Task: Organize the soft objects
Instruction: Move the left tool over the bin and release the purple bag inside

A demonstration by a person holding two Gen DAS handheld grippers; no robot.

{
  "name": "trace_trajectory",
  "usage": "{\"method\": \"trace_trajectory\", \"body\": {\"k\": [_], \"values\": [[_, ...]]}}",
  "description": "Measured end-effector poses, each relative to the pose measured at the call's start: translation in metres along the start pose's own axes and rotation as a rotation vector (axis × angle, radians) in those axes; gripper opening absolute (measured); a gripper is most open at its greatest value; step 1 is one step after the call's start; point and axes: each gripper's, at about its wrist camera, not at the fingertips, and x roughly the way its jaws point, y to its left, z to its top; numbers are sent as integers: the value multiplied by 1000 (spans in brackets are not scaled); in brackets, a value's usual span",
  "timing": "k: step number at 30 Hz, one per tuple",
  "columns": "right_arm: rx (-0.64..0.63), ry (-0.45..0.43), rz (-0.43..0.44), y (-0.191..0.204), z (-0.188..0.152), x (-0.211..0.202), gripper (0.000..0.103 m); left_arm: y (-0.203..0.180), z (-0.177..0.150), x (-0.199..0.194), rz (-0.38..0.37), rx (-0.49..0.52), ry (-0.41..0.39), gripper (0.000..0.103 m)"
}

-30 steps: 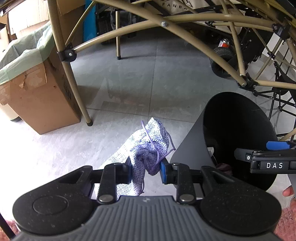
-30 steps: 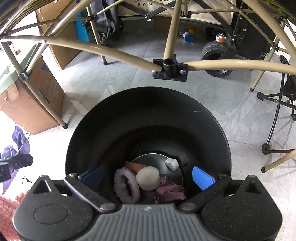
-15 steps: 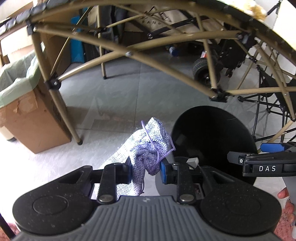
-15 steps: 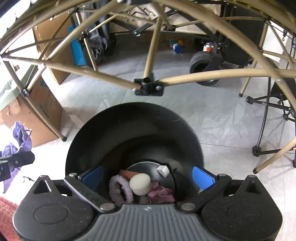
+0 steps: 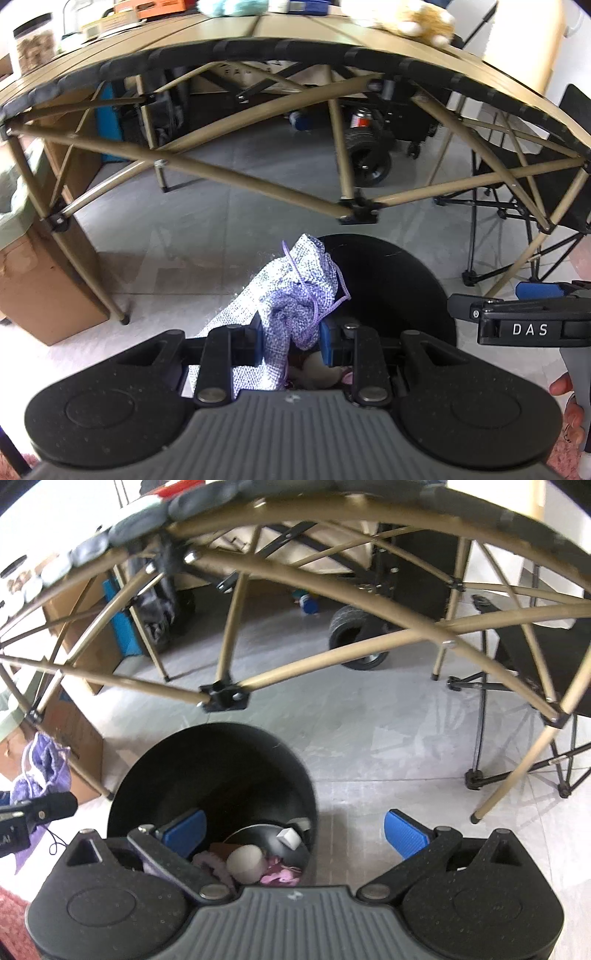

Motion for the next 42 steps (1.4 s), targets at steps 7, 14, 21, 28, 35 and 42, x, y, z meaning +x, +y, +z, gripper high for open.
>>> {"method": "trace_trajectory", "body": {"k": [7, 14, 21, 28, 35, 42], "values": [[70, -34, -27, -30, 0, -11, 103, -34, 7, 8, -25, 38, 7, 28], [128, -59, -51, -57, -4, -21, 103, -61, 12, 24, -43, 60, 36, 28], [179, -64, -71, -78, -5, -24, 103, -81, 14, 42, -47, 64, 77, 28], [201, -57, -80, -89, -8, -23, 103, -93, 15, 60, -36, 56, 125, 28], [218, -51, -89, -94, -9, -21, 103, -94, 13, 79, -21, 26, 182, 28], [221, -49, -88, -97, -10, -20, 103, -92, 12, 84, -17, 10, 210, 29]]}}
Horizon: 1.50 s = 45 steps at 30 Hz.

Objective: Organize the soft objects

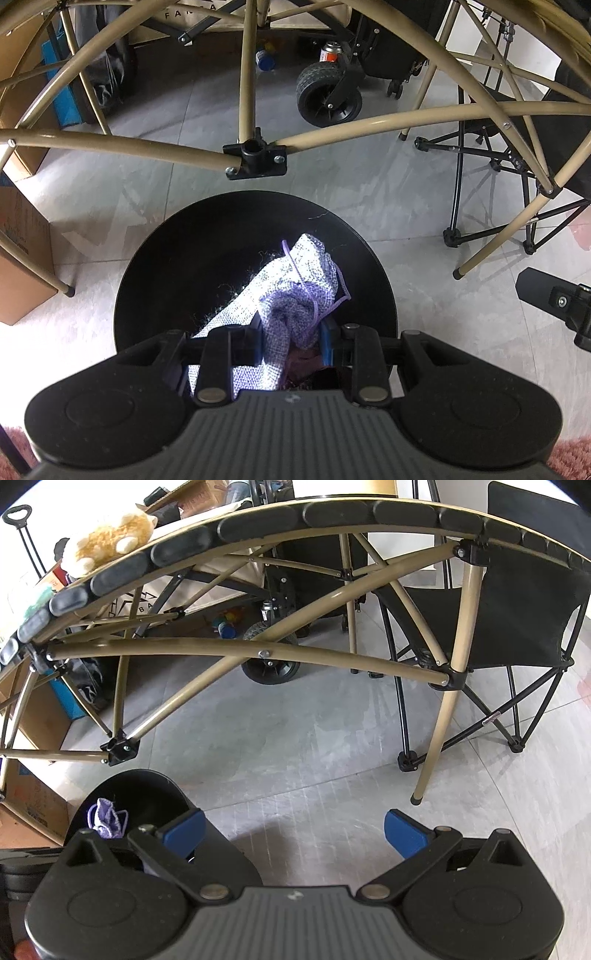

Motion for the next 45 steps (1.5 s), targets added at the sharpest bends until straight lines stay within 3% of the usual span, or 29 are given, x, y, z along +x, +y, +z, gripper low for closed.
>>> {"method": "trace_trajectory", "body": {"k": [3, 7, 8, 29, 37, 45], "values": [[0, 0, 0, 0, 0, 0, 103, -1, 2, 3, 0, -6, 30, 45], [0, 1, 0, 0, 0, 0, 103, -1, 0, 3, 10, -5, 46, 96], [0, 1, 0, 0, 0, 0, 103, -1, 0, 2, 21, -9, 46, 100], [-1, -1, 5, 2, -2, 1, 103, -1, -2, -4, 24, -2, 47, 101], [-9, -30, 20, 7, 2, -13, 103, 3, -2, -28, 3, -9, -11, 101], [-6, -107, 43, 8, 8, -48, 103, 15, -3, -70, -23, -17, -118, 101]]}}
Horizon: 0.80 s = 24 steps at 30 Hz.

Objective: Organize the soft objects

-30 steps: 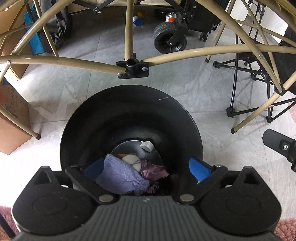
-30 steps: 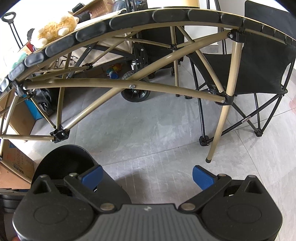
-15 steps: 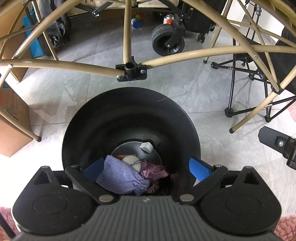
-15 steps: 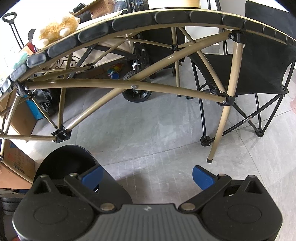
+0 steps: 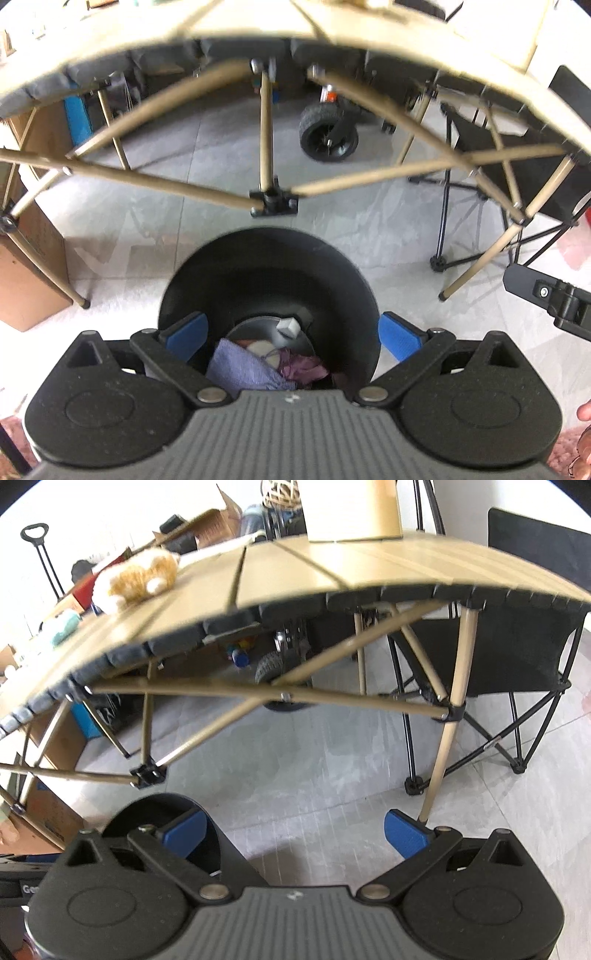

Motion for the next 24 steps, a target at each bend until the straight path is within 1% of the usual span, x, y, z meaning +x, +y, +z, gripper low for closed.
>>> {"method": "trace_trajectory", "body": {"k": [6, 14, 18, 24], "values": [[-16, -85, 39, 6, 10, -37, 103, 8, 5, -41, -28, -2, -113, 101], [-63, -239, 66, 20, 25, -88, 103, 23, 19, -91, -69, -32, -261, 103], [-81, -281, 80, 28, 37, -98, 103, 29, 29, -112, -66, -34, -330, 103], [-83, -326, 111, 44, 57, -101, 103, 38, 52, -131, -58, -58, -420, 103]]}}
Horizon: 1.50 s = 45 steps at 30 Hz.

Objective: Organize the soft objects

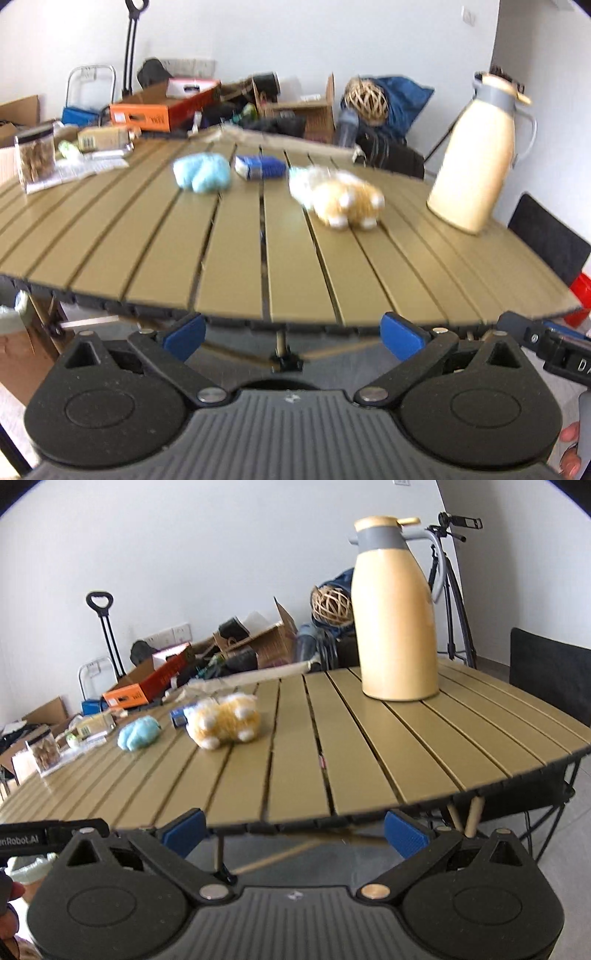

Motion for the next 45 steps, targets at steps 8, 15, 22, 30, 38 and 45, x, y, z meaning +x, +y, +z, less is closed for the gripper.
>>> {"method": "trace_trajectory", "body": {"k": [8, 15, 22, 30, 38, 45], "values": [[4, -73, 20, 21, 34, 15, 103, 15, 43, 2, 23, -55, -80, 103], [25, -131, 97, 34, 56, 41, 103, 27, 70, 14, 49, -74, -112, 103], [60, -139, 119, 41, 75, 75, 103, 38, 94, 27, 72, -88, -140, 103], [12, -149, 118, 57, 98, 107, 103, 54, 121, 48, 89, -120, -149, 103], [-40, -120, 92, 76, 109, 148, 103, 67, 135, 73, 125, -126, -131, 103], [-111, -10, 72, 91, 108, 195, 103, 84, 140, 91, 157, -136, -105, 103]]}}
